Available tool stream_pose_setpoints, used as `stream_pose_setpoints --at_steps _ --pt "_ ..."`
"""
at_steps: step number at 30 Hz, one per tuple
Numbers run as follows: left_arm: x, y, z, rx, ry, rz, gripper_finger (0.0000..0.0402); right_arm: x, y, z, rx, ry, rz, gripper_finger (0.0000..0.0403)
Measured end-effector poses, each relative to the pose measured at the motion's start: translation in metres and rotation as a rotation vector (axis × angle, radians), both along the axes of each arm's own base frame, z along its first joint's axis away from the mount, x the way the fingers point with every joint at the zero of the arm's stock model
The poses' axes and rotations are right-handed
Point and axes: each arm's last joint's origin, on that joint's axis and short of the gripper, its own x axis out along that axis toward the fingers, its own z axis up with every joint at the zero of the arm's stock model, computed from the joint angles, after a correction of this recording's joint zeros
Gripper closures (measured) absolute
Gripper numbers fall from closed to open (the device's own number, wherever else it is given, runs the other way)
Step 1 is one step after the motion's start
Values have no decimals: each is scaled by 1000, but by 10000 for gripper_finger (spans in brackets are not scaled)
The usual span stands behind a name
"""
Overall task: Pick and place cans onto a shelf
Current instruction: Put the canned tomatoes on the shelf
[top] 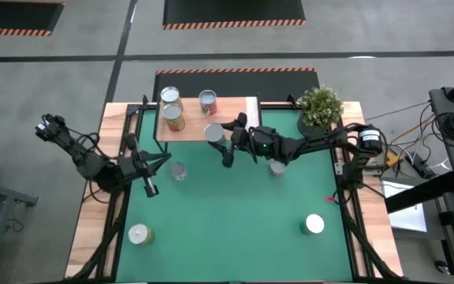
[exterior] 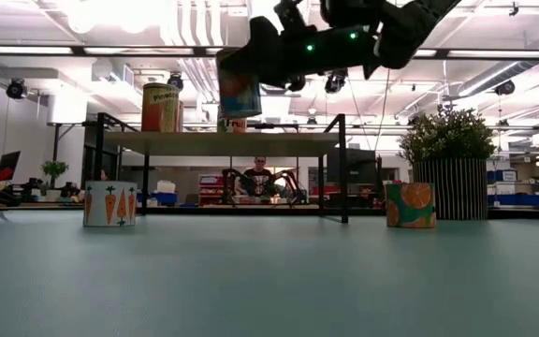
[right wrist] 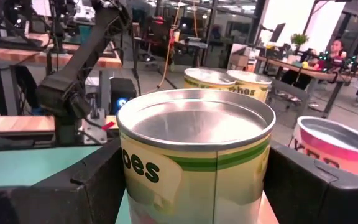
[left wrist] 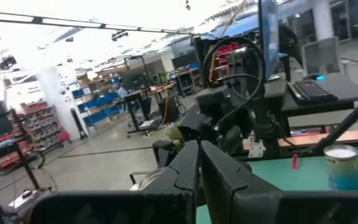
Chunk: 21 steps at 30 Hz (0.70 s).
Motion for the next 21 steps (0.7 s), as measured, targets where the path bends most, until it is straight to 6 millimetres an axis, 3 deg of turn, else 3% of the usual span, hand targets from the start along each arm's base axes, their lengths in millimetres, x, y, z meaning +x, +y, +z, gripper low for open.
stream_pose_setpoints --at_steps 8,21 --pt "0 1 -1 -29 5 55 402 18 -18 6 29 -46 -43 103" --pt "0 1 -3 -45 10 55 402 42 -31 -13 54 -34 -136 103"
